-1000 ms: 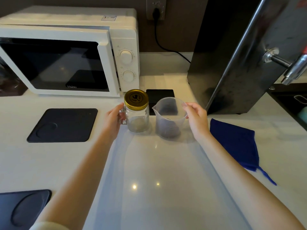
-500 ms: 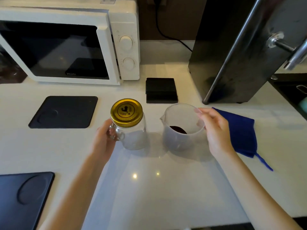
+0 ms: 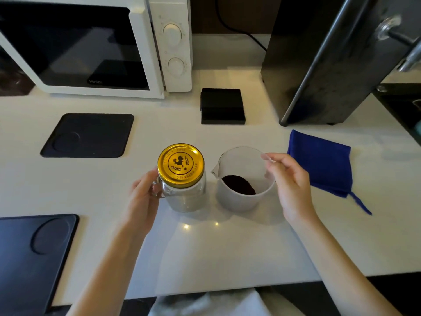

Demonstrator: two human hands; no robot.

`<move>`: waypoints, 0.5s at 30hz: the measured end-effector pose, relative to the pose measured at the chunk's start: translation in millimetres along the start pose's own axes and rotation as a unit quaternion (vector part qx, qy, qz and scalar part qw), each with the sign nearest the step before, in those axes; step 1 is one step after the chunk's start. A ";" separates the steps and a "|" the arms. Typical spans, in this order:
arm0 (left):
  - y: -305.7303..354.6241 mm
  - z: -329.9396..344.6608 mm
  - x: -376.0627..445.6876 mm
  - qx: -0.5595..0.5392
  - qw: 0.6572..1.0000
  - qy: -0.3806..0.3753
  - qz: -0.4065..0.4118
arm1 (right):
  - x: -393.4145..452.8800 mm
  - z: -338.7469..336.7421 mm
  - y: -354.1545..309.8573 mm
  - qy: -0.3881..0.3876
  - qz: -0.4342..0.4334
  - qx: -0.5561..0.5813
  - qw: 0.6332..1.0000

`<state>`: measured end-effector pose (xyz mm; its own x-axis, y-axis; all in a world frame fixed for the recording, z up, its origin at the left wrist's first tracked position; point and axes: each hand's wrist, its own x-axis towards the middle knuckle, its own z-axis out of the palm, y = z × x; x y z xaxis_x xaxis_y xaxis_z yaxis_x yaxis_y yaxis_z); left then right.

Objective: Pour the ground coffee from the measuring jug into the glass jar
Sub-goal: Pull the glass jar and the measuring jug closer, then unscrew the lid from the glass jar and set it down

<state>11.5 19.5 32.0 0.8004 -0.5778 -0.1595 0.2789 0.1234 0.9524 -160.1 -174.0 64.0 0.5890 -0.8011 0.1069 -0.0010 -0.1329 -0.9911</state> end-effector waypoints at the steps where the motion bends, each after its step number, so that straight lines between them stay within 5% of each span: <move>1: 0.1 -0.1 0.1 0.000 1.000 0.001 -0.003 | -0.5 0.1 -0.4 -0.003 -0.003 -0.001 1.000; 9: 4.0 5.7 -5.3 0.016 1.000 -0.004 0.016 | 2.9 -2.5 -7.9 0.006 0.001 -0.099 0.995; 15: -3.2 0.1 -8.5 0.103 0.992 0.052 0.052 | 28.0 11.4 -49.4 -0.088 -0.140 -0.242 0.956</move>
<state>3.8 23.9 30.3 0.8721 -0.4837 -0.0738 0.0864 0.0037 0.9963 -134.3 -183.2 115.1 0.7476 -0.5900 0.3048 -0.1733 -0.6164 -0.7681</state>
